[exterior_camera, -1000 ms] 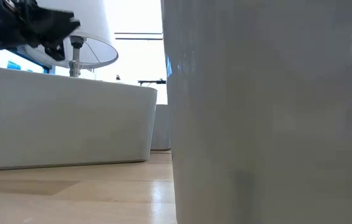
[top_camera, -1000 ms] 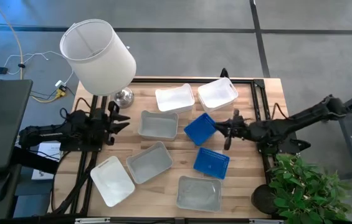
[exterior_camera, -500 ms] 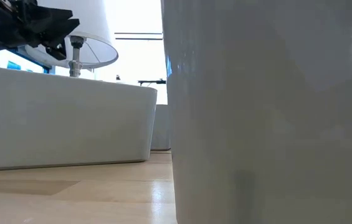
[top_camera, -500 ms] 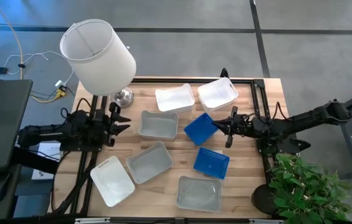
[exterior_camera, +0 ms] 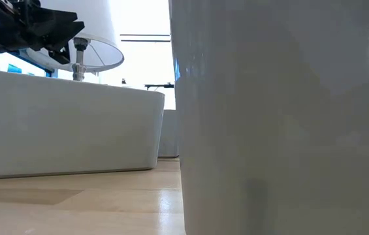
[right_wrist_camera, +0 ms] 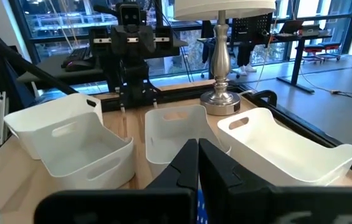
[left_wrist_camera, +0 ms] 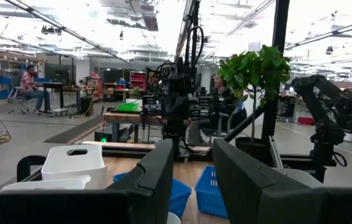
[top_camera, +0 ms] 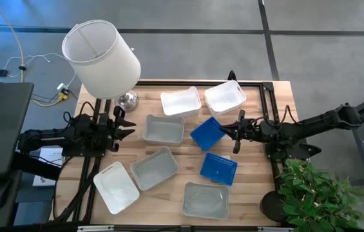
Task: Stack baskets by color
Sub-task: Stack the bin on top of the top blue bin
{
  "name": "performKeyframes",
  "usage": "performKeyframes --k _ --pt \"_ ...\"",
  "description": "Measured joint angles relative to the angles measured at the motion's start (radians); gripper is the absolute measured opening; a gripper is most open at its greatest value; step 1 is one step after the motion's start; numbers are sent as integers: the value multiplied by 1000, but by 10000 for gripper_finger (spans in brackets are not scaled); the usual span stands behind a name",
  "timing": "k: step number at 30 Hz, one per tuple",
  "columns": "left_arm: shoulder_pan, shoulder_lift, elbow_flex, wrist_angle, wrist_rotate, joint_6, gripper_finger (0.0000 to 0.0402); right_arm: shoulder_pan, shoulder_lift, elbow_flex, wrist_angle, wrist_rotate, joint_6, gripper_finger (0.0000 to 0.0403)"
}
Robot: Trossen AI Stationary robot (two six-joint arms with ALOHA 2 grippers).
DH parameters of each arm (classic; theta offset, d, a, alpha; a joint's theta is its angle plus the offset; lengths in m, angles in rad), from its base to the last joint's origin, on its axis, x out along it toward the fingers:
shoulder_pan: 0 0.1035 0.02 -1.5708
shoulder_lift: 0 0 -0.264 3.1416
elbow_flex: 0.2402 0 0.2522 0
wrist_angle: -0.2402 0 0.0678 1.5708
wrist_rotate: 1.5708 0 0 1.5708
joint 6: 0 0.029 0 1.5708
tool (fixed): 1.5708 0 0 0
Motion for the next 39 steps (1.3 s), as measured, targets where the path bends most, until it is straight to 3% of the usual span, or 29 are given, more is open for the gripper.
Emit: performKeyframes --k 5,10,18,24,32,35,39 --pt "0 0 0 0 0 0 101 13 0 25 -52 2 37 0" --pt "0 0 0 0 0 0 101 83 28 189 -348 67 73 0" --pt "0 0 0 1 0 0 101 208 182 458 -813 156 351 11" --pt "0 0 0 1 0 0 101 269 296 609 -1061 97 641 104" --pt "0 0 0 1 0 16 101 350 399 714 -1425 -96 1269 248" --pt "0 0 0 1 0 16 101 379 431 689 -1455 -177 1483 275" --pt "0 0 0 1 0 16 101 418 494 671 -1455 -268 1711 283"
